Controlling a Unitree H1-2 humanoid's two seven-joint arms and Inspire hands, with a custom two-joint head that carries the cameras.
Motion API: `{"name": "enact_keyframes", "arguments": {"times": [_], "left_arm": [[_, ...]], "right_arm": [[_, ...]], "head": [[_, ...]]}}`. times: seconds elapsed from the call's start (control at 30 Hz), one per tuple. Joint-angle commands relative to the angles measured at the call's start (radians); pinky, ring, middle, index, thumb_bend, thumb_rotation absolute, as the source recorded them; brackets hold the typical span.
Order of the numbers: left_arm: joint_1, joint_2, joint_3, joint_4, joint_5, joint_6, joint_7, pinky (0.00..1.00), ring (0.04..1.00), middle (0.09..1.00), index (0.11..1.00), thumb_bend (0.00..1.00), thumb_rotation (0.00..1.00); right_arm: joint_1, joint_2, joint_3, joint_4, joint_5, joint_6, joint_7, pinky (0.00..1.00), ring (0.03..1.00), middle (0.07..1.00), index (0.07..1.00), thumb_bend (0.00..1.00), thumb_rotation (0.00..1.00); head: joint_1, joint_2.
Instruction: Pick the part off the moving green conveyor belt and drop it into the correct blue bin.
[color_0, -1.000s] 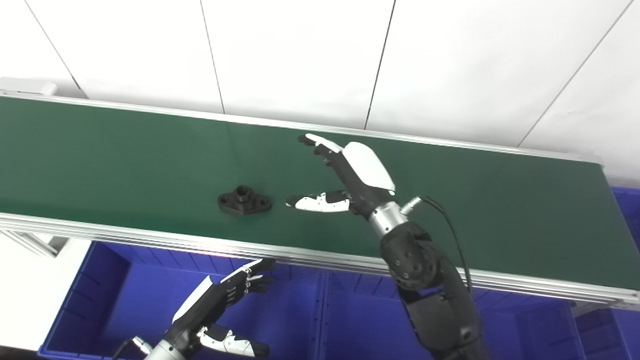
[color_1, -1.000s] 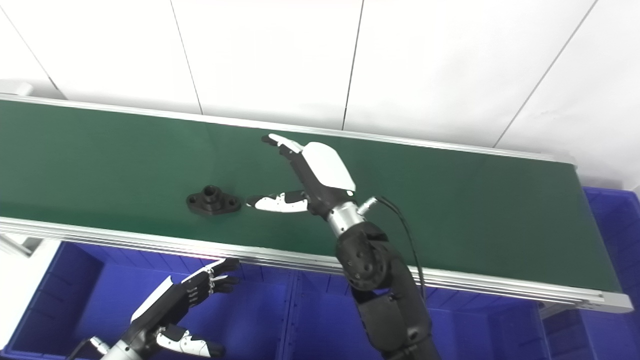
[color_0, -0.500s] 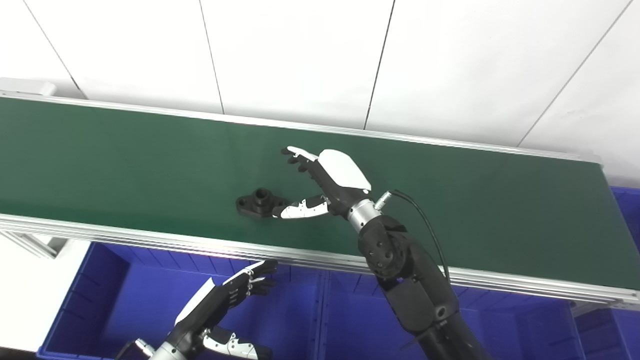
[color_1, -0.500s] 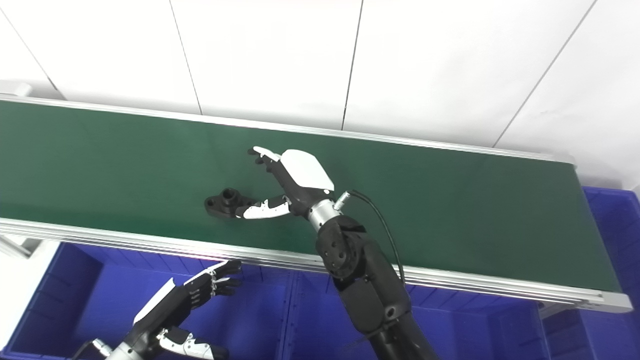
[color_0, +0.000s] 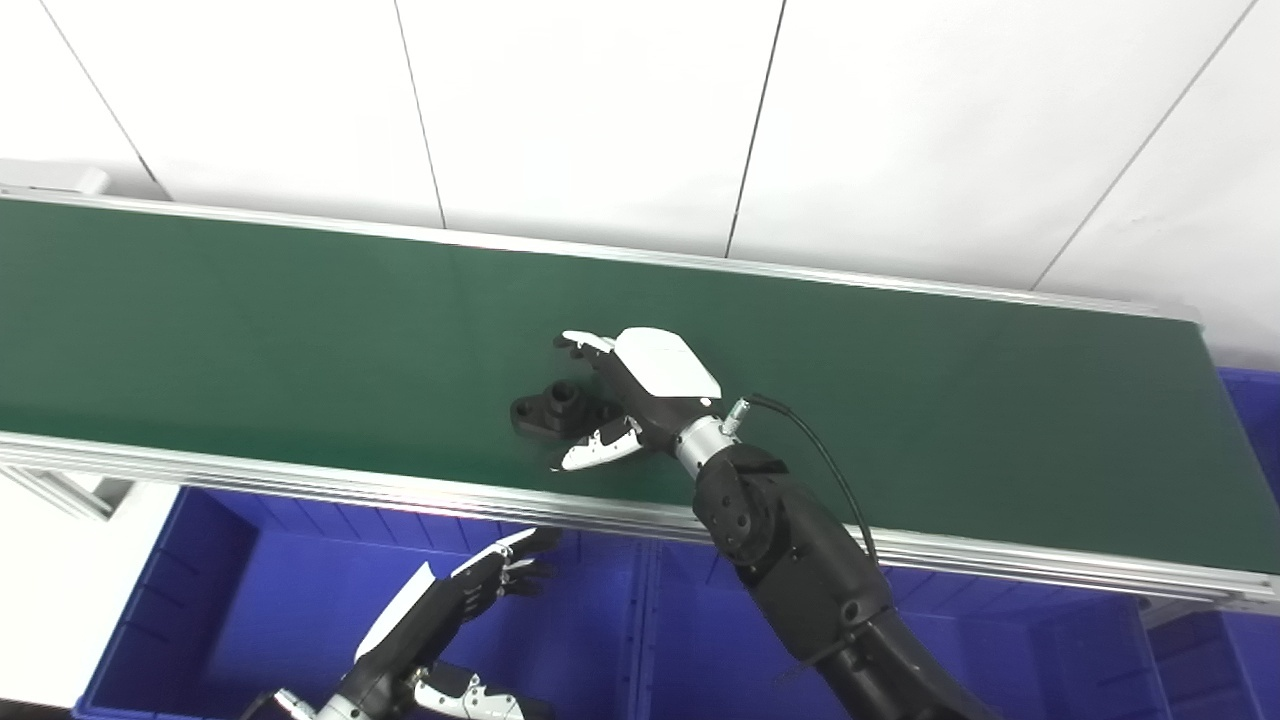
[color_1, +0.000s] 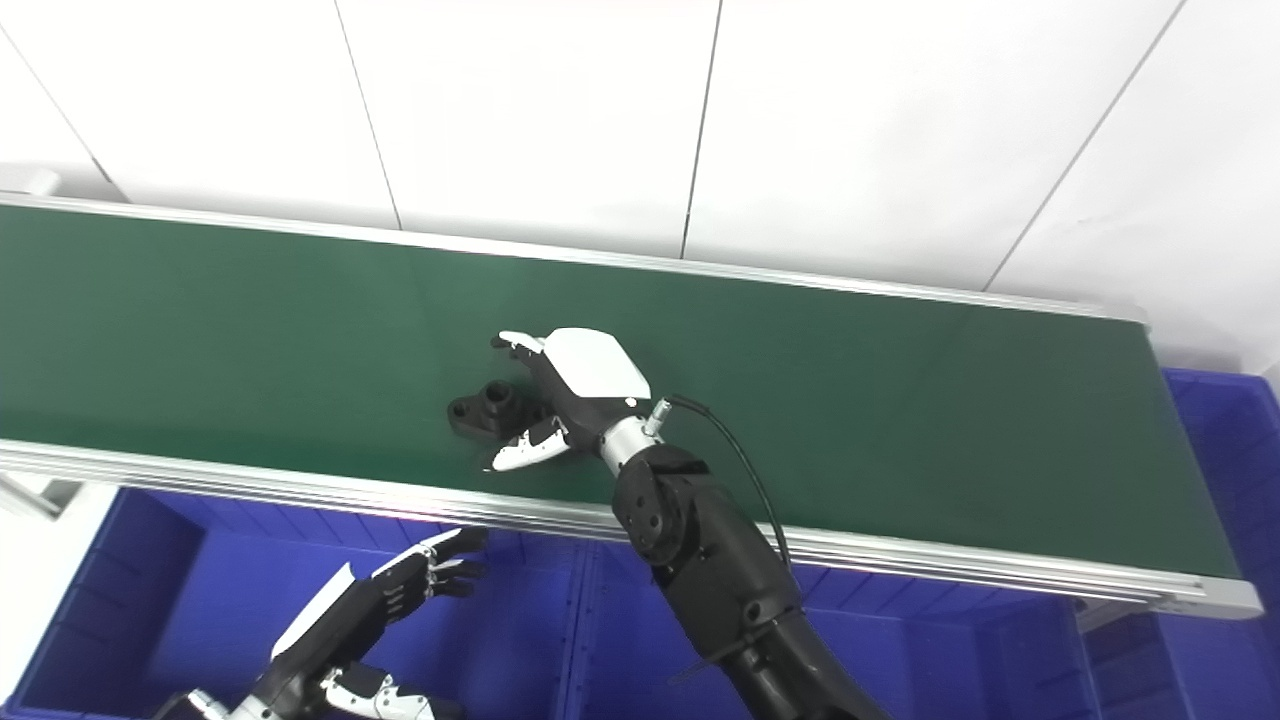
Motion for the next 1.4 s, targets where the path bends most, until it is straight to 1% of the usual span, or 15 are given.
{"name": "enact_keyframes", "arguments": {"times": [0.0,0.13,0.2,0.23,0.27,0.3,0.33,0.47,0.57,0.67,0.77,0.87,1.07,1.23,1.37], "left_arm": [[0.010,0.017,-0.011,-0.034,0.006,-0.036,0.026,0.78,0.829,0.904,0.879,0.68,0.19],[0.014,0.020,-0.024,-0.039,-0.002,-0.036,0.042,0.79,0.825,0.908,0.883,0.67,0.18],[0.016,0.024,-0.033,-0.044,0.005,-0.036,0.054,0.79,0.824,0.909,0.887,0.67,0.20],[0.016,0.026,-0.037,-0.046,0.007,-0.036,0.059,0.79,0.829,0.909,0.886,0.68,0.21],[0.016,0.027,-0.042,-0.047,0.009,-0.036,0.064,0.79,0.832,0.909,0.885,0.68,0.22],[0.015,0.029,-0.046,-0.048,0.010,-0.036,0.068,0.78,0.831,0.909,0.886,0.68,0.23],[0.014,0.030,-0.049,-0.048,0.009,-0.036,0.070,0.78,0.832,0.908,0.885,0.68,0.23],[0.009,0.031,-0.057,-0.048,0.003,-0.036,0.077,0.78,0.830,0.908,0.882,0.68,0.22],[0.002,0.026,-0.054,-0.039,-0.028,-0.036,0.056,0.79,0.833,0.911,0.882,0.68,0.19],[-0.002,0.023,-0.053,-0.037,-0.035,-0.036,0.047,0.80,0.834,0.915,0.884,0.68,0.17],[-0.003,0.018,-0.052,-0.038,-0.038,-0.036,0.044,0.79,0.827,0.914,0.883,0.68,0.17],[-0.007,0.013,-0.048,-0.033,-0.051,-0.036,0.032,0.79,0.827,0.912,0.882,0.68,0.16],[-0.006,0.003,-0.033,-0.038,-0.058,-0.036,0.010,0.79,0.819,0.913,0.881,0.68,0.15],[-0.001,0.001,-0.023,-0.046,-0.058,-0.036,0.000,0.78,0.820,0.910,0.882,0.68,0.13],[0.004,0.002,-0.019,-0.054,-0.058,-0.036,-0.006,0.78,0.820,0.905,0.881,0.69,0.14]], "right_arm": [[-0.026,0.013,0.012,0.006,0.003,-0.049,0.000,0.68,0.777,0.824,0.869,0.79,0.23],[-0.017,0.002,0.024,0.021,-0.002,-0.055,-0.023,0.63,0.726,0.771,0.816,0.80,0.11],[-0.016,-0.011,0.032,0.023,-0.003,-0.066,-0.023,0.54,0.621,0.665,0.765,0.77,0.02],[-0.017,-0.017,0.036,0.024,-0.003,-0.071,-0.019,0.45,0.526,0.592,0.720,0.65,0.01],[-0.019,-0.027,0.041,0.019,-0.004,-0.076,-0.011,0.41,0.478,0.555,0.697,0.59,0.01],[-0.021,-0.034,0.046,0.015,-0.005,-0.080,-0.005,0.36,0.411,0.500,0.604,0.54,0.00],[-0.021,-0.043,0.050,0.005,-0.006,-0.080,-0.001,0.34,0.392,0.485,0.571,0.52,0.00],[-0.017,-0.073,0.071,-0.037,-0.024,-0.084,0.003,0.24,0.366,0.455,0.536,0.51,0.00],[-0.017,-0.090,0.088,-0.056,-0.044,-0.081,0.002,0.23,0.360,0.453,0.539,0.51,0.00],[-0.014,-0.107,0.105,-0.070,-0.069,-0.099,-0.020,0.20,0.353,0.447,0.533,0.51,0.00],[-0.005,-0.118,0.116,-0.077,-0.092,-0.121,-0.068,0.16,0.392,0.493,0.488,0.52,0.00],[0.002,-0.117,0.120,-0.074,-0.102,-0.142,-0.097,0.18,0.405,0.499,0.484,0.52,0.00],[0.019,-0.122,0.111,-0.143,-0.109,-0.128,-0.083,0.23,0.393,0.467,0.508,0.52,0.00],[0.071,-0.147,0.065,-0.352,-0.119,-0.079,-0.029,0.33,0.400,0.473,0.530,0.52,0.00],[0.129,-0.169,-0.003,-0.525,-0.115,-0.046,0.023,0.32,0.386,0.468,0.535,0.51,0.00]], "head": [[0.000,0.006],[0.001,0.019],[0.001,0.024],[0.001,0.024],[0.001,0.030],[0.001,0.030],[0.001,0.035],[0.001,0.041],[-0.003,0.045],[-0.003,0.048],[-0.004,0.049],[-0.002,0.051],[-0.005,0.056],[-0.012,0.069],[-0.016,0.073]]}}
